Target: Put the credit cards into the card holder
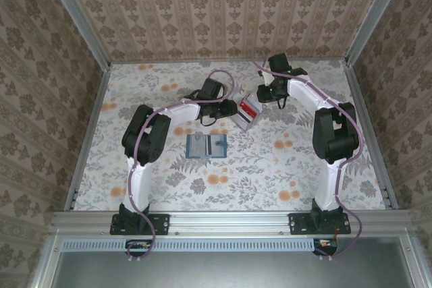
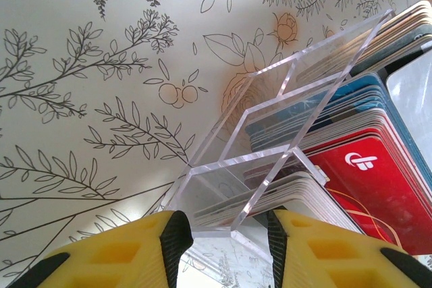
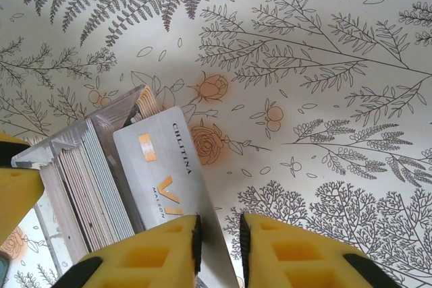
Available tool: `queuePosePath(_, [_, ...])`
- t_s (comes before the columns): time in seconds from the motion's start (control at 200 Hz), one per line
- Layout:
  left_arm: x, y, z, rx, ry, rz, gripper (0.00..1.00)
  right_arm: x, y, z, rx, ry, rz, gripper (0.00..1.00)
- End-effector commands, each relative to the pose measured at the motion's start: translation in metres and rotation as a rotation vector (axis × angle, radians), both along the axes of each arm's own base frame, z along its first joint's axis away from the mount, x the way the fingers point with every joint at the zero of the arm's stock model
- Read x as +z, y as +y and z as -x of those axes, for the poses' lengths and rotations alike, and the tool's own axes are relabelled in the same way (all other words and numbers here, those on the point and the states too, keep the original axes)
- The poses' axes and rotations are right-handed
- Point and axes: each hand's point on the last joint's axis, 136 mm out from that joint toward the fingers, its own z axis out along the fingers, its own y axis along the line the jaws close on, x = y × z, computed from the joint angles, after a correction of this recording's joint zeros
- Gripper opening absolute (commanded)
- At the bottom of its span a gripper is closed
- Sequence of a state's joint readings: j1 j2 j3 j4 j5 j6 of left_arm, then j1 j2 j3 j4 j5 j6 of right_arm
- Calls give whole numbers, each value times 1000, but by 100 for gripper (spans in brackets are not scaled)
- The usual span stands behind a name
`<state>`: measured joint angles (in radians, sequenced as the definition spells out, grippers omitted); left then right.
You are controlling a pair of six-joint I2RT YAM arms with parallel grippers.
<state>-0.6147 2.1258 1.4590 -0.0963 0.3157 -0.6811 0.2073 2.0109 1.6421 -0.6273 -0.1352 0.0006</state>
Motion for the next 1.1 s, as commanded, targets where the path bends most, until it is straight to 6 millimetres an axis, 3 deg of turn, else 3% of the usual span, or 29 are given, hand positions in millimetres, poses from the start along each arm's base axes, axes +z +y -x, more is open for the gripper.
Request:
queuePosePath(0.0, [-19,7,17,-11,80,-48,40,19,-3,2,-7,-43,-8,21])
queuePosePath(0.16, [-18,6,17,-12,78,-46,40,25,3,3,6,-50,-47,11])
queuePosePath(0.365, [-14,5,17,-15,73,-41,40,27,9,6,13,-44,-91,6])
queuePosePath(0.595, [-1,3,16,-17,56,-26,41,43,14,8,9,-67,-182,4])
queuePosePath(0.89, [45,-3,15,-40,-7,10,45,71,17,11,2,-112,-330,2])
queuePosePath(1.095, [91,-6,19,-54,-82,93,50,84,17,13,-9,-117,-464,2])
